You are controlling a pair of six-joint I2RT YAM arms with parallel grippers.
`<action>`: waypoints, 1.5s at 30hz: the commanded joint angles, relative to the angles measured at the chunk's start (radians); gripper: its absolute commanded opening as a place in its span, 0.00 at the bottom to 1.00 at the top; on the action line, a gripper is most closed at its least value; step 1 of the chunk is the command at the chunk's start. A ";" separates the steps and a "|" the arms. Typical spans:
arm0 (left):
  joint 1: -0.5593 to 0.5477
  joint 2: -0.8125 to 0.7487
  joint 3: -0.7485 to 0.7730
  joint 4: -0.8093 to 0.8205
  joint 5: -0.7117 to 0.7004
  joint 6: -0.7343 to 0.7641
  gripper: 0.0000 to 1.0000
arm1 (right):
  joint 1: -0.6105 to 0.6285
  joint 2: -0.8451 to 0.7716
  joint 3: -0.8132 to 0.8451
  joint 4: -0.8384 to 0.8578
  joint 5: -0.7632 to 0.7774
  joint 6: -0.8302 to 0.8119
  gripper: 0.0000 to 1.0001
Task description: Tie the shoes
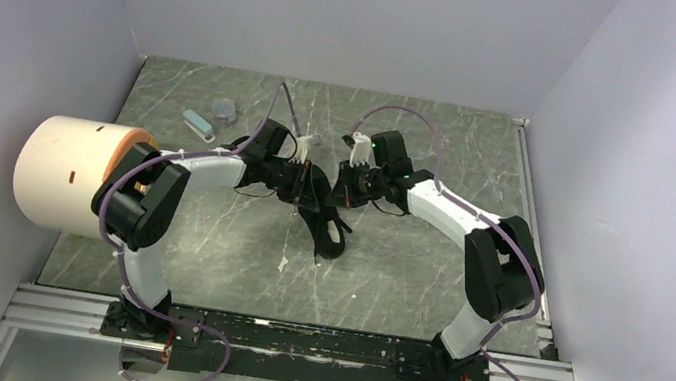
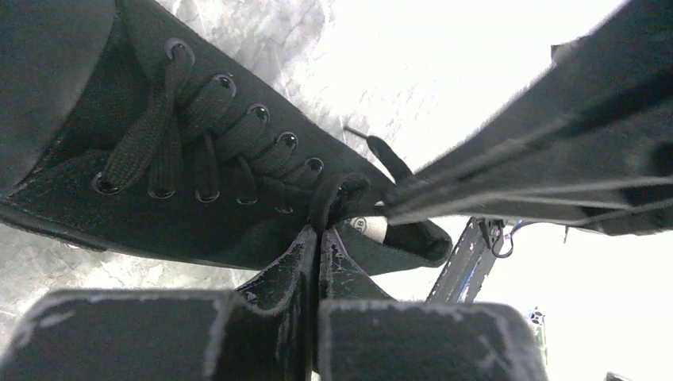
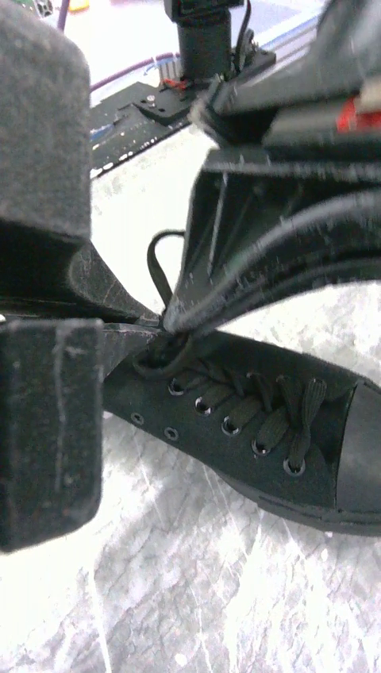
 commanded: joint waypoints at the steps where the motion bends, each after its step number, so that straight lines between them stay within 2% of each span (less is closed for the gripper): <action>1: 0.009 0.026 0.025 0.053 -0.017 -0.035 0.05 | 0.004 -0.047 -0.038 0.034 -0.053 0.032 0.00; 7: 0.009 0.023 0.039 0.105 -0.030 -0.075 0.05 | 0.003 -0.026 -0.060 0.083 -0.121 0.081 0.00; 10: 0.009 0.020 0.061 0.077 -0.039 -0.047 0.05 | -0.002 -0.030 -0.028 0.018 -0.009 0.050 0.00; 13: 0.010 0.010 0.066 0.021 -0.047 -0.009 0.05 | -0.025 -0.019 0.010 -0.035 0.034 0.028 0.17; 18: 0.009 -0.019 0.049 -0.005 -0.050 0.050 0.05 | -0.049 0.027 0.058 -0.059 0.045 0.005 0.29; 24: 0.009 -0.029 0.047 0.004 -0.044 0.070 0.05 | -0.046 0.115 0.116 -0.075 -0.080 -0.042 0.31; 31: 0.009 -0.034 0.070 -0.002 -0.046 0.097 0.05 | -0.054 0.129 0.122 -0.094 -0.045 -0.045 0.33; 37: 0.009 -0.015 0.089 -0.011 -0.042 0.108 0.05 | -0.053 0.104 0.051 -0.029 -0.141 -0.029 0.31; 41: 0.009 -0.003 0.099 -0.017 -0.042 0.114 0.05 | -0.054 0.120 0.078 -0.045 -0.200 -0.028 0.24; 45: 0.009 0.009 0.112 -0.039 -0.051 0.129 0.05 | -0.053 0.085 0.064 -0.027 -0.311 0.035 0.24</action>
